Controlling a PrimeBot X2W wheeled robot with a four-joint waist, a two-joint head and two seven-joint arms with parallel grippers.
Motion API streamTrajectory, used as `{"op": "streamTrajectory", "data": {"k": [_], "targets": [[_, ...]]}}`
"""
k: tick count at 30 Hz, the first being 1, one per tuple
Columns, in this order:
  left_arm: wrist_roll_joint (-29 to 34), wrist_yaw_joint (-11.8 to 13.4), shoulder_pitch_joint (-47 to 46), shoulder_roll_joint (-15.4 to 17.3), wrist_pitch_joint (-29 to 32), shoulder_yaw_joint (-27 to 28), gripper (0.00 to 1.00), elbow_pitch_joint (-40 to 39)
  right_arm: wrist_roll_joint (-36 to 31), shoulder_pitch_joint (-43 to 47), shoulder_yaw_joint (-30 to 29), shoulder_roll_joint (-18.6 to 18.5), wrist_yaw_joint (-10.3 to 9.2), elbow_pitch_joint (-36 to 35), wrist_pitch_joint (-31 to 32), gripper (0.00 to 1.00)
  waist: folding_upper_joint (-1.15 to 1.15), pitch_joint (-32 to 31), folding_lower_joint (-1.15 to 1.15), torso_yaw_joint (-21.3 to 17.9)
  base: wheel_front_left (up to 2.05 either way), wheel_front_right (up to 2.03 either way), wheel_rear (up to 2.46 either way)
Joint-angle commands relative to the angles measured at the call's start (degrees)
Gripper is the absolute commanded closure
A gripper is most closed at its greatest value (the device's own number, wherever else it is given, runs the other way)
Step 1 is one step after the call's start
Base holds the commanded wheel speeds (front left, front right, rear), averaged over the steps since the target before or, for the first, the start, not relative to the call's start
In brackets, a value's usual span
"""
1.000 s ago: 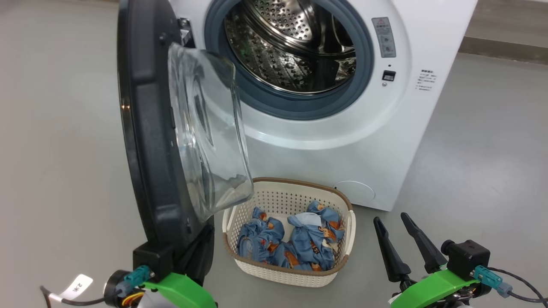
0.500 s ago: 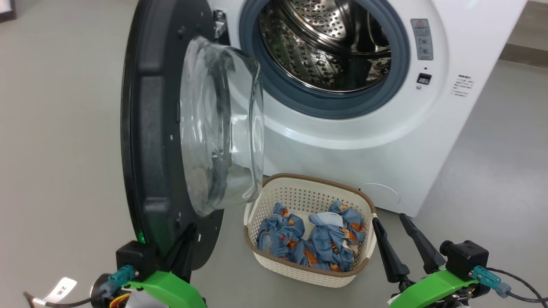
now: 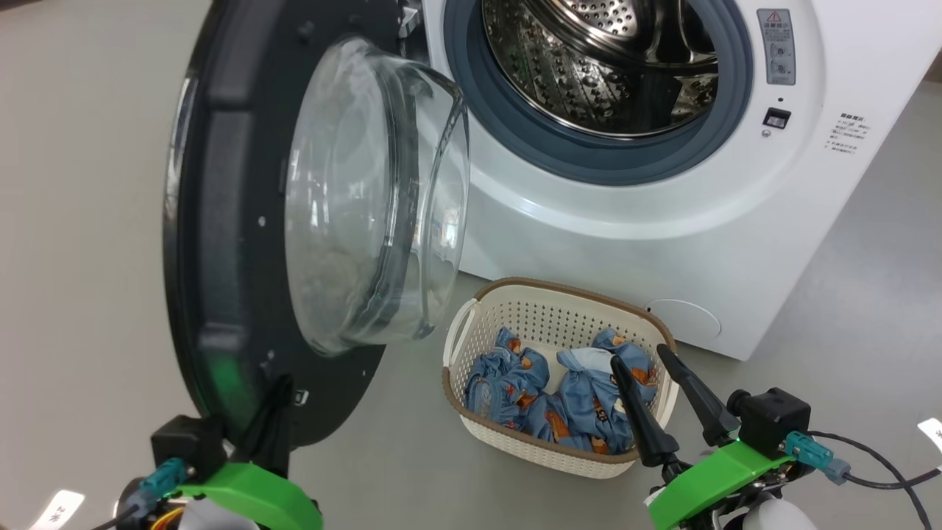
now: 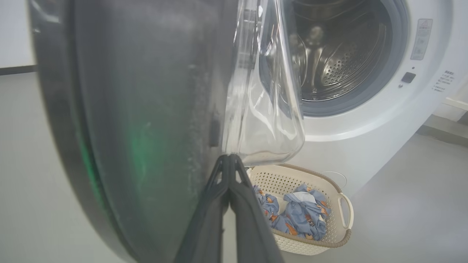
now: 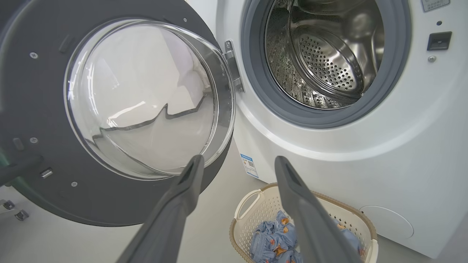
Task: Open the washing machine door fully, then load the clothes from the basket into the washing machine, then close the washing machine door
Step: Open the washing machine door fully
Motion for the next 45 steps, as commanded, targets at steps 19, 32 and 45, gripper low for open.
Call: {"op": "streamTrajectory", "data": {"k": [19,32,45], "targets": [[-4.4,1.3,-6.0,5.6,-5.1,10.5,1.00,6.8,-1.7,-2.5,0.1,-2.5,0.09,-2.5,0.6,0.00,0.00,7.0,0.00,0.8,0.00,0.00,0.00],[-6.9,0.7,-11.8,8.4,-9.1,15.3,1.00,13.9,-3.4,-2.3,-0.4,-3.9,0.09,-6.2,4.5,0.00,0.00,10.3,0.00,0.3,0.00,0.00,0.00],[-8.8,-1.5,-20.7,13.8,-9.9,18.5,1.00,24.1,-4.9,-2.3,-1.0,-5.8,0.09,-10.5,8.6,0.00,0.00,14.1,0.00,-0.1,0.00,0.00,0.00]]}}
